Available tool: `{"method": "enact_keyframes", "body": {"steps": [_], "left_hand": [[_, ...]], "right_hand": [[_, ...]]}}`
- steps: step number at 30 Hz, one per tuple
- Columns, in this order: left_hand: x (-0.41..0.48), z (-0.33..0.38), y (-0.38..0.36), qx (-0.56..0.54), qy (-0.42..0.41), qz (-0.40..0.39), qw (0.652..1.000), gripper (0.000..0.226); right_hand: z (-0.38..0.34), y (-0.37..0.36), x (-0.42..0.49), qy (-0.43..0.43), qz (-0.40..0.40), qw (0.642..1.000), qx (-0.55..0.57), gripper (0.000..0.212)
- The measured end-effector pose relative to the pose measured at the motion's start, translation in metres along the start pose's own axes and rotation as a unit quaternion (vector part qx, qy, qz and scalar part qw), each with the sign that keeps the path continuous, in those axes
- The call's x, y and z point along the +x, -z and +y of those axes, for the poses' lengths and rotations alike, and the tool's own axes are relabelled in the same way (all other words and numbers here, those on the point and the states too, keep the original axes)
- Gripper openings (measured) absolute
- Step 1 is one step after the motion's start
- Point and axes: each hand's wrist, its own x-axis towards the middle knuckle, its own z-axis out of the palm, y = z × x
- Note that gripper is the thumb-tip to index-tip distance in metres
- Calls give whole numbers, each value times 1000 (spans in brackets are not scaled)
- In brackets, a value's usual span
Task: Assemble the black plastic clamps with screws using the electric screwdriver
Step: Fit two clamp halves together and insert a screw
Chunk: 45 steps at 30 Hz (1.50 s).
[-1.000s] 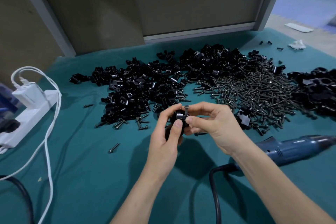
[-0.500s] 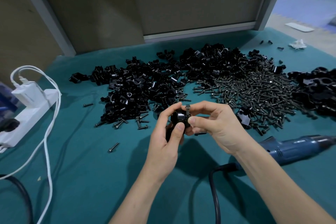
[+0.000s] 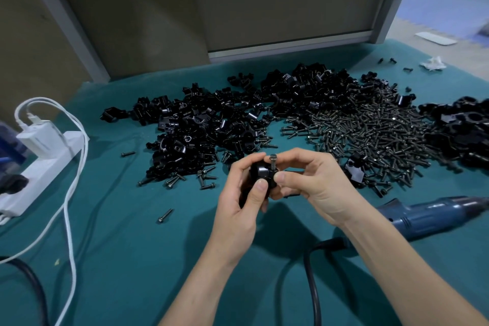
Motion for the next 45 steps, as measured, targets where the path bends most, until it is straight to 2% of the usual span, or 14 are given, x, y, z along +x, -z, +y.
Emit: {"method": "enact_keyframes", "body": {"steps": [17, 32, 45], "left_hand": [[0, 1, -1, -41, 37, 10, 998, 28], [3, -4, 1, -16, 26, 11, 999, 22], [4, -9, 3, -6, 39, 13, 999, 26]], "right_hand": [[1, -2, -1, 15, -14, 1000, -13, 21], [2, 0, 0, 16, -34, 999, 4, 23], [4, 3, 1, 13, -26, 999, -38, 28]]}}
